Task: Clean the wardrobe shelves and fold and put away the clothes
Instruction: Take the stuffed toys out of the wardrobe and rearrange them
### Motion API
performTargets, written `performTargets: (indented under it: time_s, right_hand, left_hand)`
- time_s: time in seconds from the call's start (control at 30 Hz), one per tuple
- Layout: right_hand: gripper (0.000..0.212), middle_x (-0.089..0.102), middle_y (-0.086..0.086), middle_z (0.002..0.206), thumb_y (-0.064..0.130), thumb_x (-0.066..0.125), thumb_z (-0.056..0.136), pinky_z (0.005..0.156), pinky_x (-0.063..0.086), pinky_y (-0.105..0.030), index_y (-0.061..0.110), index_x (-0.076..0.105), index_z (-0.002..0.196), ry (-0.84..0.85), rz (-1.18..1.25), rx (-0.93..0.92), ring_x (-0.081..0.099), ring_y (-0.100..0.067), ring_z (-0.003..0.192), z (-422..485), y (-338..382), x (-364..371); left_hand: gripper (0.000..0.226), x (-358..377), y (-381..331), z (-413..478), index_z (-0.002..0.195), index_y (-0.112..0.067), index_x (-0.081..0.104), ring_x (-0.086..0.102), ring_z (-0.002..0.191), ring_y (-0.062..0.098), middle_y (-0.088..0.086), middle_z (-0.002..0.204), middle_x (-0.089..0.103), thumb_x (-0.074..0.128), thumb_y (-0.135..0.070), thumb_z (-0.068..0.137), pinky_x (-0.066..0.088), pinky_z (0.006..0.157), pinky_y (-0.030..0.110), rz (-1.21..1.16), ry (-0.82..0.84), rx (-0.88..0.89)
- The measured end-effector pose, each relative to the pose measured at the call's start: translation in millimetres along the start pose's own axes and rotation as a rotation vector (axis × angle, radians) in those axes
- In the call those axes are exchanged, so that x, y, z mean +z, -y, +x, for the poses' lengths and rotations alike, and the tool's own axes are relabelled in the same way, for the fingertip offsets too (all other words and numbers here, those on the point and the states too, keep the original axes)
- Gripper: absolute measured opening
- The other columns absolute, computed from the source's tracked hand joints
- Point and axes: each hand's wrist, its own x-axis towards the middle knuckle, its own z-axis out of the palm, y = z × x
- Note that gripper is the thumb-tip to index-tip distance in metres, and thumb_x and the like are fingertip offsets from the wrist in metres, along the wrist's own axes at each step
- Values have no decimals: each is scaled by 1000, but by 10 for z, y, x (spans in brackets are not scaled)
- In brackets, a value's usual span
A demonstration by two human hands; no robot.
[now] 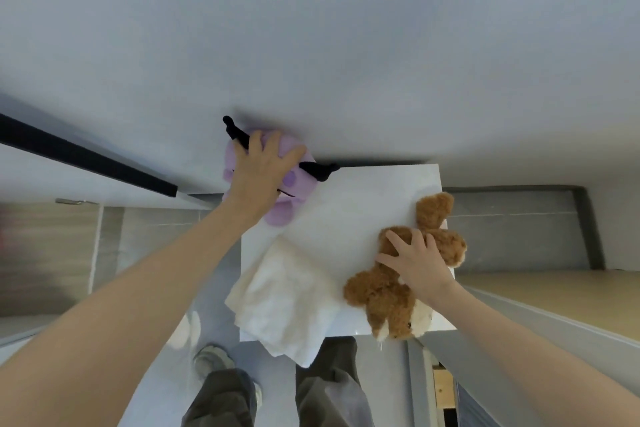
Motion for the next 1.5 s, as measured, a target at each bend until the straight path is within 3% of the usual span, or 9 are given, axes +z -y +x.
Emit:
performTargets:
  time_s: [0.1,0.17,0.3,0.47,0.6,0.67,1.07,1.3,1.5]
  right_hand:
    - [64,21,-7,152,24,63,85,100,38,-52,41,36,140,-60,160,186,33,-43,125,-93,-34,-135]
    - [65,26,-5,148,34,67,79,93,41,-52,43,39,137,-125,294,309,37,-42,118,-138,-30,-238]
    - [62,29,-3,143,38,66,76,91,43,-53,41,43,133,-324,611,436,40,-40,111,-270,36,-552]
    - [67,29,0,140,34,71,74,92,44,-49,41,41,133,-446,948,378,39,-35,110,-422,274,-1114]
    - [69,31,1,139,35,74,73,96,42,-46,41,41,134,-487,1051,272,38,-32,112,-558,649,-1587]
    - [71,32,1,138,34,74,72,96,42,-46,43,41,134,-495,1040,198,39,-32,113,-613,900,-1827]
    - [69,37,2,125,35,72,72,96,46,-44,43,38,132,-310,997,-98,51,-29,112,-275,3095,-2901]
    - [66,40,-2,119,30,73,78,66,42,-26,37,40,134,-173,1079,-64,51,-9,81,256,4240,-3128]
    - [68,45,-6,126,33,73,74,84,50,-38,36,41,134,-71,1072,-46,53,-25,103,763,4759,-3229]
  left_hand:
    - [74,-70,133,43,117,-34,56,50,91,31,6,98,56,83,-42,50,32,79,44,-48,-2,-40]
    - [82,-126,248,27,123,-36,54,50,94,30,4,100,59,83,-55,48,32,84,45,-93,37,-102]
    - [86,-336,382,-131,127,-38,50,49,100,30,2,113,60,79,-61,50,29,84,42,-200,69,-187]
    - [81,-746,567,-566,126,-39,52,49,102,32,4,116,57,76,-63,53,32,82,42,-260,-13,-285]
    - [72,-1042,829,-1176,122,-39,53,52,97,32,1,108,60,77,-56,56,37,76,39,-261,-112,-373]
    - [73,-1165,1013,-1556,123,-43,49,51,98,29,-2,110,59,74,-62,57,36,77,38,-251,-71,-441]
    - [100,-1140,2503,-3780,136,-40,41,55,105,30,-3,116,62,54,-84,47,42,87,38,-384,148,-887]
    - [93,-668,3251,-4394,137,-39,39,52,105,28,-3,121,59,69,-71,55,41,86,35,-420,203,-945]
    - [84,-257,3617,-4435,130,-35,46,58,97,30,0,108,64,65,-76,59,44,79,34,-438,229,-1030]
